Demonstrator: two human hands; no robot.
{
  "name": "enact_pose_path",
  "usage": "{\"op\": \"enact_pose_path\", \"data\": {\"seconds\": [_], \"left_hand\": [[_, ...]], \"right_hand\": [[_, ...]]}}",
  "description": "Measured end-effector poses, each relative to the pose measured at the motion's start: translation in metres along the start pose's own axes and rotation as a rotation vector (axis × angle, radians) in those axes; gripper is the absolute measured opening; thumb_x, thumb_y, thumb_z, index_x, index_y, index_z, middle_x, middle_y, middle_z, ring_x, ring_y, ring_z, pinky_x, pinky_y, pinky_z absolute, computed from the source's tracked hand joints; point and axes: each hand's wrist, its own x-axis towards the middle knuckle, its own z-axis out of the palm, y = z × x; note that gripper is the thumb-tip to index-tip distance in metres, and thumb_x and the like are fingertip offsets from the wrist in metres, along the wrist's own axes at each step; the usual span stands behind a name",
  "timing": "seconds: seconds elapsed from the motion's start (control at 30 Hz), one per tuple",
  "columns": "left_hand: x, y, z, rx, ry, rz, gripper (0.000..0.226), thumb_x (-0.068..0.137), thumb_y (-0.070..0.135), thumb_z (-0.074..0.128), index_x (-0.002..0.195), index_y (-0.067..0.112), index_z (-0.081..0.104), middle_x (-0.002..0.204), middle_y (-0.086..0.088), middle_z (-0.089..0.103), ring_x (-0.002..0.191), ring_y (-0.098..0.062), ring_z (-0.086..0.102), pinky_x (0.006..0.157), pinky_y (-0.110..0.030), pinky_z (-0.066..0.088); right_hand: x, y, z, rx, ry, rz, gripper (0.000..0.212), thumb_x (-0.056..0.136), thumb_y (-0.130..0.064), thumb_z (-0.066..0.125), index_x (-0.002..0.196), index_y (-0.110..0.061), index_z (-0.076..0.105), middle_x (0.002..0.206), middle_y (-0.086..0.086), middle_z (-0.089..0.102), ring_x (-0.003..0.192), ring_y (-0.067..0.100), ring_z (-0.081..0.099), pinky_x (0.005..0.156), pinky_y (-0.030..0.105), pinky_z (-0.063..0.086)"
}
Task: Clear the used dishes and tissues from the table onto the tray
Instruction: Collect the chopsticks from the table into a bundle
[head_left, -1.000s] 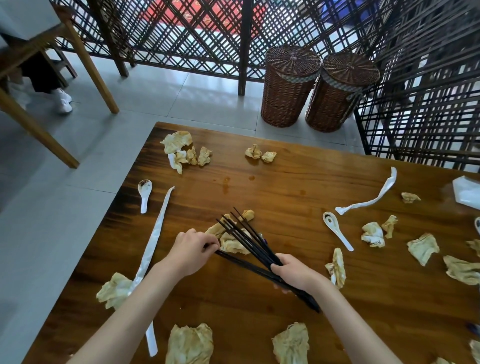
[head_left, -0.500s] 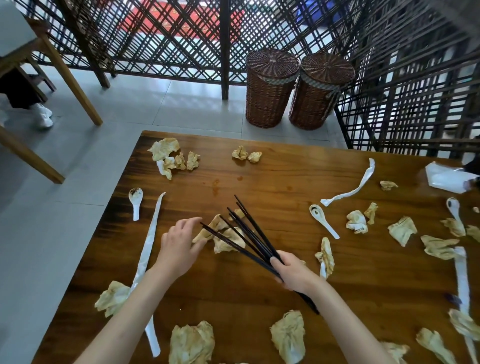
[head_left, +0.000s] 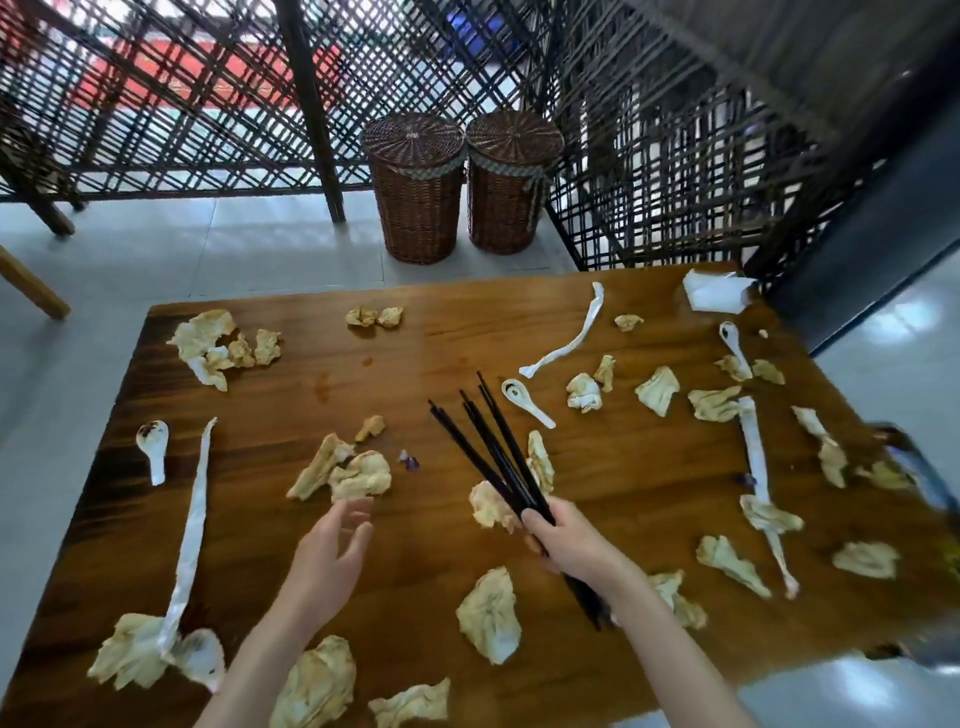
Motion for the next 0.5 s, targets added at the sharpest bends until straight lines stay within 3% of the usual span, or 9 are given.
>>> {"op": "enact_pose_path", "data": {"seconds": [0.2,0.43,0.5], "left_hand": [[-0.027,0.036,0.058,-0.050,-0.053,-0.038,0.020,0.095,0.021,0.050,0.106,0.038,0.052,0.103,0.011,0.062,0.091,-0.002,0.058,0.065,-0.015,0.045],[-0.060,0.111,0.154,-0.056,-0.003,-0.067,0.019,0.096,0.024,0.048,0.112,0.031,0.056,0.100,0.008,0.064,0.087,-0.008,0.058,0.064,-0.021,0.045],[-0.070,0.135,0.180,-0.022,0.049,-0.057,0.019,0.096,0.025,0.048,0.113,0.032,0.056,0.098,0.010,0.063,0.087,-0.005,0.056,0.061,-0.017,0.043]], "right_hand": [[-0.045,0.028,-0.070,0.045,0.076,0.011,0.021,0.101,-0.024,0.037,0.095,-0.014,0.055,0.066,-0.002,0.048,0.048,0.007,0.041,0.048,0.021,0.035],[-0.090,0.077,-0.183,0.083,0.106,0.034,0.020,0.101,-0.021,0.036,0.096,-0.011,0.052,0.066,0.001,0.047,0.045,0.007,0.041,0.045,0.020,0.034],[-0.099,0.093,-0.212,0.050,0.109,0.036,0.020,0.102,-0.021,0.035,0.097,-0.010,0.051,0.065,0.001,0.048,0.048,0.011,0.040,0.046,0.023,0.033]]}}
